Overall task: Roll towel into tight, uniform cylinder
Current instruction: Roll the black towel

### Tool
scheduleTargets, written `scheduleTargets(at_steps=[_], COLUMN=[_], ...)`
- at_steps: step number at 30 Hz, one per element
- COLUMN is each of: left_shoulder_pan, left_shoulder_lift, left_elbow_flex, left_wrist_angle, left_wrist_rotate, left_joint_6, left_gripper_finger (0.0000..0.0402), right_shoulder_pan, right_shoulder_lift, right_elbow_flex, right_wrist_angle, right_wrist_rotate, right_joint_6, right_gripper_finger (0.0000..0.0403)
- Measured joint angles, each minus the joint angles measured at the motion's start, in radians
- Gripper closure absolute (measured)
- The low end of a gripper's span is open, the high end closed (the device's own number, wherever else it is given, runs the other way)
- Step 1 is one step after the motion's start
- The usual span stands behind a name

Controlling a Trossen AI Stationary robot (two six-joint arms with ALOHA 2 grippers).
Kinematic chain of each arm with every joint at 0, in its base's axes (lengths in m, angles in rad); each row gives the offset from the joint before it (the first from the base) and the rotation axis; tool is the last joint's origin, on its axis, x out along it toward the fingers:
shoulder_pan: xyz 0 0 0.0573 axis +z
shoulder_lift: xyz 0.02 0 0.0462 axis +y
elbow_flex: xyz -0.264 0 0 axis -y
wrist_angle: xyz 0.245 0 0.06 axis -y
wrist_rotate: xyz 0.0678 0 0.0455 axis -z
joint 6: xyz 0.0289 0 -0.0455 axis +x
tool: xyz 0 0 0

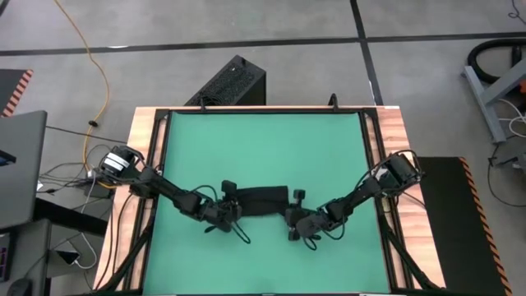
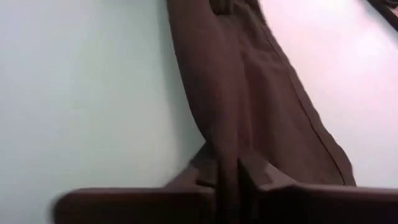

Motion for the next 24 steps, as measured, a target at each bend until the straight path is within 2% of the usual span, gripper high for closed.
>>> scheduleTargets(at_steps=[2, 5, 9, 12, 16, 19, 22, 24], left_shoulder_pan=[-0.013, -0.043, -0.097, -0.129, -0.147, -0.144, -0.132, -0.115], left_shoulder_lift=[-0.029, -0.108, -0.233, -0.285, -0.247, -0.221, -0.193, -0.172], left_elbow_flex=[0.009, 0.025, 0.021, -0.043, -0.214, -0.294, -0.313, -0.311], left_wrist_angle=[0.002, -0.033, -0.049, 0.064, 0.337, 0.505, 0.52, 0.532], left_wrist_rotate=[-0.001, -0.036, -0.156, -0.165, -0.145, -0.16, -0.158, -0.118], left_joint_6=[0.017, 0.026, -0.027, -0.075, -0.127, -0.156, -0.166, -0.159], left_gripper_finger=[0.0401, 0.0402, 0.0401, 0.0402, 0.0402, 0.0402, 0.0402, 0.0402], right_shoulder_pan=[0.006, 0.009, 0.02, 0.023, 0.023, 0.023, 0.023, 0.023], right_shoulder_lift=[0.001, 0.001, 0.003, 0.004, 0.004, 0.004, 0.004, 0.004], right_elbow_flex=[-0.001, -0.001, 0.002, 0.012, 0.029, 0.042, 0.062, 0.076], right_wrist_angle=[0.0, -0.003, -0.004, -0.013, -0.029, -0.048, -0.082, -0.111], right_wrist_rotate=[0.006, 0.014, 0.016, 0.022, 0.018, 0.014, 0.01, 0.005], right_joint_6=[0.01, 0.054, 0.086, 0.087, 0.086, 0.085, 0.085, 0.084], right_gripper_finger=[0.0382, 0.0381, 0.0383, 0.0384, 0.0384, 0.0384, 0.0384, 0.0384])
